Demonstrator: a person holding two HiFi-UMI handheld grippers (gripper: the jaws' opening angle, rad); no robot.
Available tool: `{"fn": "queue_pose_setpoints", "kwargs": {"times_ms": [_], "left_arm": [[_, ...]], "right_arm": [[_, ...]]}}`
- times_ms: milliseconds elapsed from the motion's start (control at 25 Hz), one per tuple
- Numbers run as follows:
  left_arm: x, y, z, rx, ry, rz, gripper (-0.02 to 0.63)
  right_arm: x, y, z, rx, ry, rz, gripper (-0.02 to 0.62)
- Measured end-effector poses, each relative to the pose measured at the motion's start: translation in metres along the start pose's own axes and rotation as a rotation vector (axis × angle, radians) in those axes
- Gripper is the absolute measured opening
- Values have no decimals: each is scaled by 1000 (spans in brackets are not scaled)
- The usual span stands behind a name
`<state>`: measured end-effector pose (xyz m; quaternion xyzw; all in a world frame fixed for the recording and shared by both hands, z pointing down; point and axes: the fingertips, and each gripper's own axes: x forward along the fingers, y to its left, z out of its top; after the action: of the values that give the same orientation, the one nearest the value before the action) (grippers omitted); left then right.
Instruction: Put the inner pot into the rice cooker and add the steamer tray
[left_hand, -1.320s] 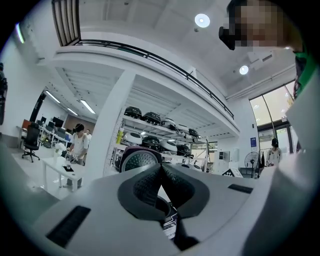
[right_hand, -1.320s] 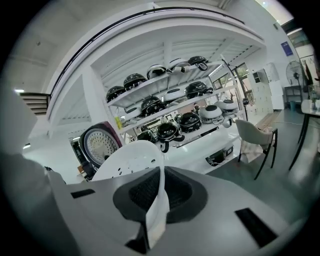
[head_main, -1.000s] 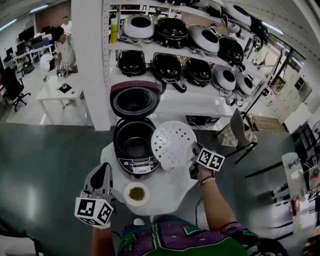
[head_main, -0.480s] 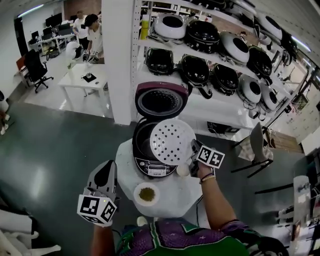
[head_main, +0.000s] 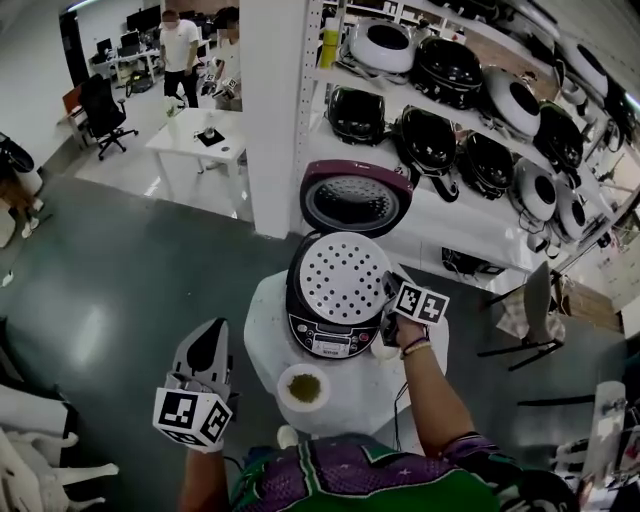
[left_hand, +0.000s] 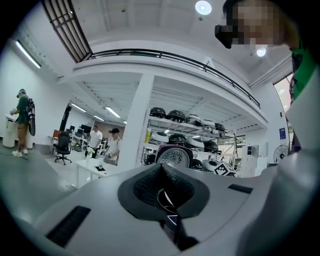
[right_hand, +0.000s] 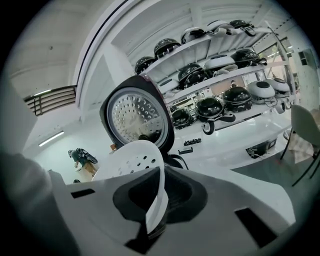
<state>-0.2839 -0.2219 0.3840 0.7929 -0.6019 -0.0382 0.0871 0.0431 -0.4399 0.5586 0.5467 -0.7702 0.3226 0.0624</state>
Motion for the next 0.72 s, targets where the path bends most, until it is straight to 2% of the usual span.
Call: {"fn": "queue_pose_setpoints", "kwargs": {"times_ms": [240, 720], "left_arm": [[5, 9, -6, -6, 23, 35, 21], [16, 12, -16, -7, 49, 41, 21]], "right_arm": [[26, -3, -6, -38, 50, -14, 21], [48, -4, -22, -141, 123, -47, 23]]}}
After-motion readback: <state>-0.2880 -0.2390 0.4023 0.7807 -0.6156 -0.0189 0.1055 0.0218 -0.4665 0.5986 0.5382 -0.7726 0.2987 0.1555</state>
